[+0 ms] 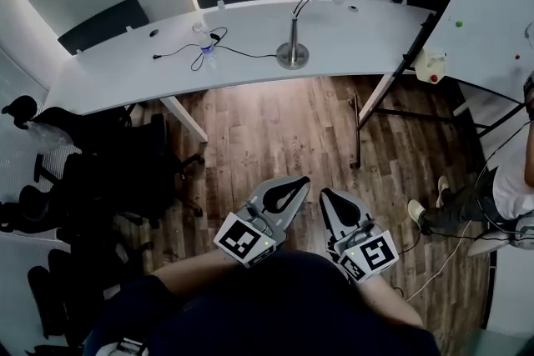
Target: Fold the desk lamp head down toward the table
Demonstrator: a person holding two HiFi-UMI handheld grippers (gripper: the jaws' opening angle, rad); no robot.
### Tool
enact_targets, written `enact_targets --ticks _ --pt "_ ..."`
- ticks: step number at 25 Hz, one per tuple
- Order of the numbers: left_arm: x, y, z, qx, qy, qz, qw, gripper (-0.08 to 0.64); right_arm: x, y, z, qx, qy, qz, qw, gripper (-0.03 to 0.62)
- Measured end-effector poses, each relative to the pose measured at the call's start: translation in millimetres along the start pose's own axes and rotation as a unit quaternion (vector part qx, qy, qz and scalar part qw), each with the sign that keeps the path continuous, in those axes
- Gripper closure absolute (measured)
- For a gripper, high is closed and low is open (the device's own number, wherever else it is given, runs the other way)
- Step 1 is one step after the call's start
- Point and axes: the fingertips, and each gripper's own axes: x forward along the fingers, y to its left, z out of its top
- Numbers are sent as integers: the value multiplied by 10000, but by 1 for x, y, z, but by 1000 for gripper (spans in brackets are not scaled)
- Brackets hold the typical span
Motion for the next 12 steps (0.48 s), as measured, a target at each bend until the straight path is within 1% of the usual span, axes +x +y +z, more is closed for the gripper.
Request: enact_targets --ticks 4,6,8,12 --pt "35 70 6 88 -46 -188 9998 555 66 -37 11 -87 -13 -178 9998 583" --pt "49 108 10 130 2 -256 9996 555 100 -54 20 -125 -6 -308 9994 583" --pt "63 144 19 132 -23 -320 9994 555 130 -70 31 -145 -1 -437 9989 583" --pt "90 198 35 107 -130 -458 9988 555 180 -95 51 -264 -57 -620 9977 583"
